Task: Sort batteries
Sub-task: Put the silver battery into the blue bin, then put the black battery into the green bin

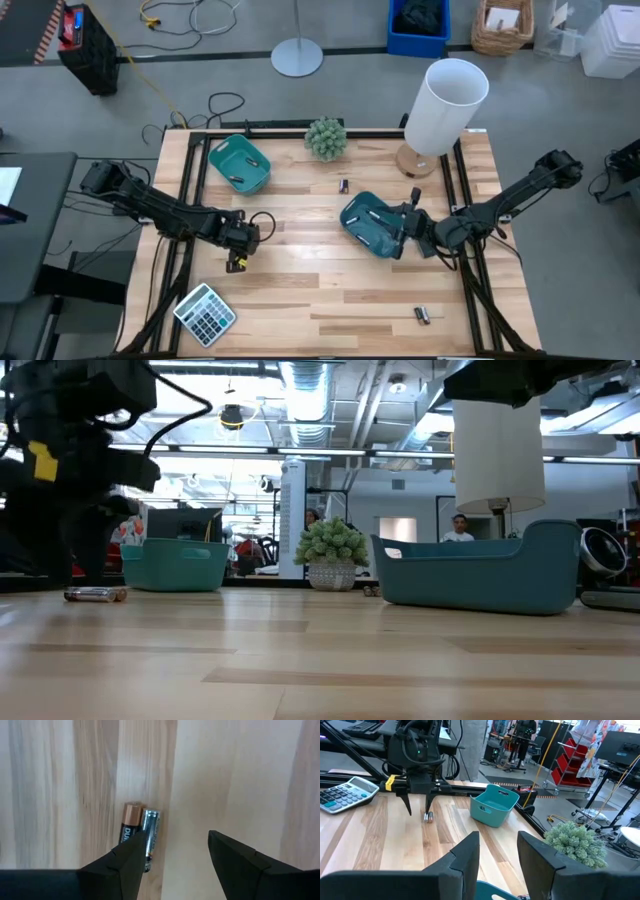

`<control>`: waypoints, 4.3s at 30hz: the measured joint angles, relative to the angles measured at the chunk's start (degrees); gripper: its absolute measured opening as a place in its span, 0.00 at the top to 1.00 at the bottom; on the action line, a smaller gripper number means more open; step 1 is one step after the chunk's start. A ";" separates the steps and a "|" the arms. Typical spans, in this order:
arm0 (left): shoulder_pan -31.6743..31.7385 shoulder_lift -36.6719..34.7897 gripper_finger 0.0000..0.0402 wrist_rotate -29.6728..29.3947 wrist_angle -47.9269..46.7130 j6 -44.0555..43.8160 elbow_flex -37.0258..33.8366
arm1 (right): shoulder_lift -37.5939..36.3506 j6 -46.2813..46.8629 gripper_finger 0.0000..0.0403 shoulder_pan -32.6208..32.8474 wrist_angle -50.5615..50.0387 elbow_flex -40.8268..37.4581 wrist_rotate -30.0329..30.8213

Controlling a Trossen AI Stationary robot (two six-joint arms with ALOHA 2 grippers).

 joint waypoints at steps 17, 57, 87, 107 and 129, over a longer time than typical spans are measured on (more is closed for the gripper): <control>0.01 0.00 0.48 -0.26 1.46 -0.87 -1.95 | 0.02 0.17 0.63 0.02 0.35 -0.02 0.00; 0.84 0.11 0.90 1.23 10.36 3.09 -3.83 | 0.00 -0.71 0.63 -0.04 0.75 0.00 0.02; 19.76 29.72 0.90 6.04 63.65 23.63 21.02 | 0.00 -8.46 0.63 1.22 10.99 0.02 0.02; 20.03 34.33 0.45 5.49 52.40 28.45 34.35 | 0.00 -8.48 0.63 1.18 9.34 0.02 0.02; 13.97 -4.16 0.74 -1.58 -3.92 16.75 8.09 | 0.00 -8.27 0.63 1.03 7.43 0.02 0.00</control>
